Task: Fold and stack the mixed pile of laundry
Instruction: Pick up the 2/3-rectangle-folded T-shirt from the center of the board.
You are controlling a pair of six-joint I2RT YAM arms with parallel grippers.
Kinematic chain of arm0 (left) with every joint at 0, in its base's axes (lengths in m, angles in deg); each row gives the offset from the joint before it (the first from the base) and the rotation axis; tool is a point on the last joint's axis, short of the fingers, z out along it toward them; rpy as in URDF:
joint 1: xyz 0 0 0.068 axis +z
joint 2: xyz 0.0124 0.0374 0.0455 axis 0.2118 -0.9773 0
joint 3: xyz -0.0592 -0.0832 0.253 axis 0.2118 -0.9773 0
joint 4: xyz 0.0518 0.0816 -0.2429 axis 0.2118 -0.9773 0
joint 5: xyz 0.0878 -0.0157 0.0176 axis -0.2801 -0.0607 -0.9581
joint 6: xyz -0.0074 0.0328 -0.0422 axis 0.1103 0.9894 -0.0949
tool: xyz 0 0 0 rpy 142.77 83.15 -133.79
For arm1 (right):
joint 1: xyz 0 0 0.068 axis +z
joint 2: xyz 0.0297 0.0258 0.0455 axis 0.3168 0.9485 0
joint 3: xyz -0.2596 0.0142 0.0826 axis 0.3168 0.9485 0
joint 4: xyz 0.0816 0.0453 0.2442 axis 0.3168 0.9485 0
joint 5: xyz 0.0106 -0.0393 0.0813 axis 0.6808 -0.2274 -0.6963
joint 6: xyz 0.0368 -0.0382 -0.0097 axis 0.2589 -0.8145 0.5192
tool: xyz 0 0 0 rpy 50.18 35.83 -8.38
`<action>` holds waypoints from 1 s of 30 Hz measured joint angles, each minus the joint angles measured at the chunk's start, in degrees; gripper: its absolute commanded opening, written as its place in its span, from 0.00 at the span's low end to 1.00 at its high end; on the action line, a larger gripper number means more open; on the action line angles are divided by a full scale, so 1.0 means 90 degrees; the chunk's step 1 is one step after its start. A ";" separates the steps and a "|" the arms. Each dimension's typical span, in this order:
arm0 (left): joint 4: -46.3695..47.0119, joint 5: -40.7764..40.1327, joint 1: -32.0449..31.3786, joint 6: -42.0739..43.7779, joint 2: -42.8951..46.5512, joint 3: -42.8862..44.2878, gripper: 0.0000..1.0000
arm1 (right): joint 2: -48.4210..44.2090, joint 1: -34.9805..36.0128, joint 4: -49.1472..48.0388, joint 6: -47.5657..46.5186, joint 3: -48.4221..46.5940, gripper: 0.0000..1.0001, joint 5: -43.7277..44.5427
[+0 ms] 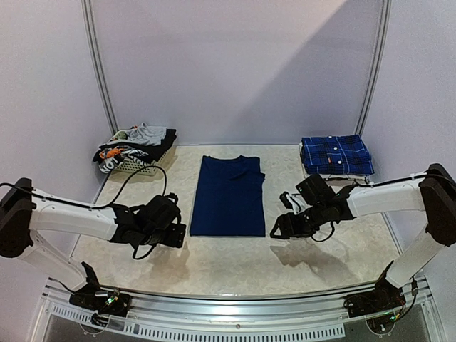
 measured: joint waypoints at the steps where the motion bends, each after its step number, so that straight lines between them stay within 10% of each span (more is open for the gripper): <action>1: 0.0007 0.0041 0.0002 0.0000 0.0000 -0.0027 0.78 | 0.0000 0.0000 -0.0053 0.0061 0.0073 0.70 -0.0078; 30: 0.2210 0.2113 0.0860 0.0044 -0.0996 -0.0318 0.56 | 0.1457 -0.0002 -0.1710 0.0629 -0.0323 0.40 -0.1037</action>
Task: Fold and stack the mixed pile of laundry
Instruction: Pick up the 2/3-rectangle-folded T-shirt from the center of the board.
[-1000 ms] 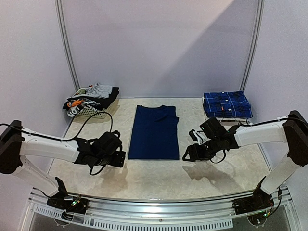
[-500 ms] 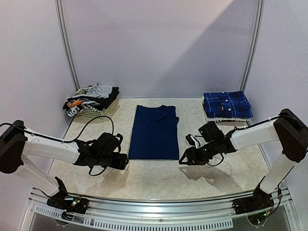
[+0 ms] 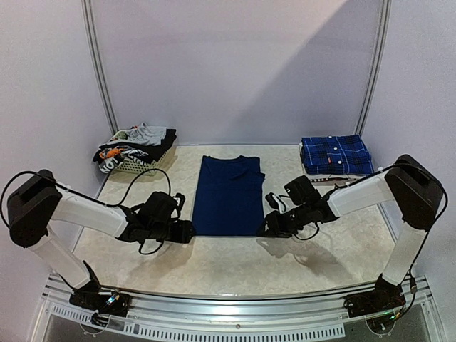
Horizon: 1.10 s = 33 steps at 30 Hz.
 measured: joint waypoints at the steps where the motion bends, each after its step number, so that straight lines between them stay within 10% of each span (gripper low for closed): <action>1: 0.0058 0.0036 0.0017 0.0005 -0.0046 0.0019 0.56 | 0.0022 0.0000 -0.0010 0.0005 -0.0012 0.38 0.0007; 15: 0.0544 0.0352 0.0092 0.0073 -0.0454 0.0175 0.31 | 0.0168 -0.0002 0.0039 0.0007 -0.0080 0.10 0.0209; 33: 0.0444 0.0619 0.0085 0.0019 -0.0420 0.0192 0.30 | 0.0216 0.0000 0.0058 0.0010 -0.0107 0.00 0.0272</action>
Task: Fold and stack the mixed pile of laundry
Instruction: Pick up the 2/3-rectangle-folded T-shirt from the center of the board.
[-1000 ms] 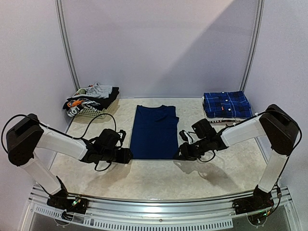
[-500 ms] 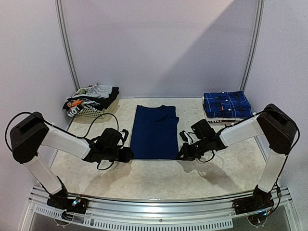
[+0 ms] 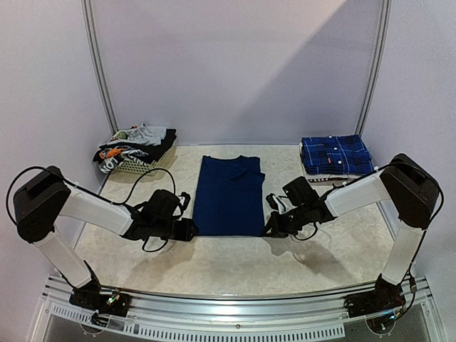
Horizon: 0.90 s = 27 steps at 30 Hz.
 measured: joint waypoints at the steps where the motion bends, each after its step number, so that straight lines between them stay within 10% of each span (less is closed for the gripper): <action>1: -0.0027 0.0000 -0.0002 -0.0007 0.0010 -0.0005 0.27 | 0.0000 0.0000 0.0000 0.0000 0.0000 0.00 0.0000; 10: -0.0180 0.0010 -0.0044 -0.0073 0.0036 -0.0010 0.00 | 0.0000 0.0000 0.0000 0.0012 0.0000 0.00 0.0002; 27: -0.1375 -0.0364 -0.0835 -0.0282 0.0546 0.0187 0.00 | -0.0561 0.0046 0.1122 -0.0408 0.0085 0.00 0.0189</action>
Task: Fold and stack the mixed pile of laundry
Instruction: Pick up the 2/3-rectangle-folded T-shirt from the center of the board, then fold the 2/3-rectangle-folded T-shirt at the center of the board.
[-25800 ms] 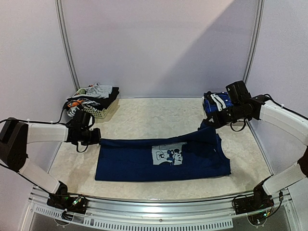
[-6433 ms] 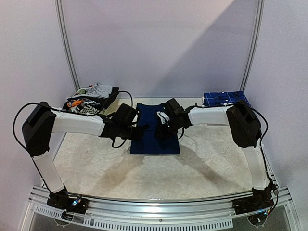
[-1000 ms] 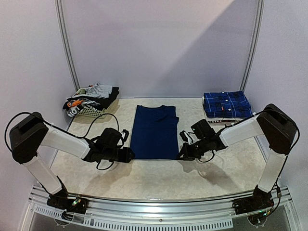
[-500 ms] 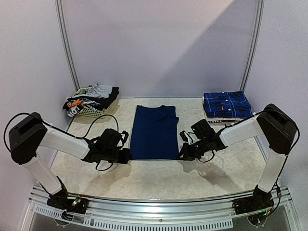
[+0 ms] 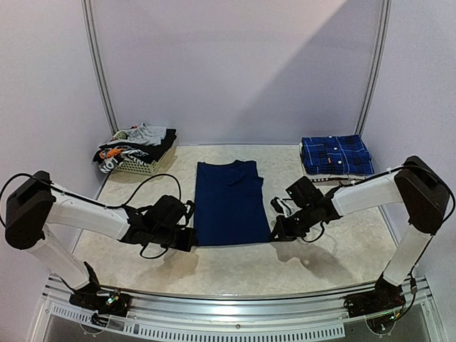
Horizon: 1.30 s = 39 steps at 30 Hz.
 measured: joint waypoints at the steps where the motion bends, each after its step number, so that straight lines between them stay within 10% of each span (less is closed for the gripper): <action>1: -0.0121 -0.0036 -0.0090 -0.0027 0.0100 0.0007 0.00 | -0.0107 0.0029 0.0136 -0.0039 0.0017 0.00 0.0010; 23: -0.2902 -0.1489 -0.1836 -0.0840 0.1987 0.1503 0.00 | -0.3361 0.0631 0.2509 -0.0180 -0.0153 0.00 0.0682; 39: -0.3929 -0.2645 -0.1477 -0.0362 0.1110 0.3145 0.00 | -0.2210 0.0610 0.3582 -0.0491 -0.2533 0.00 0.3016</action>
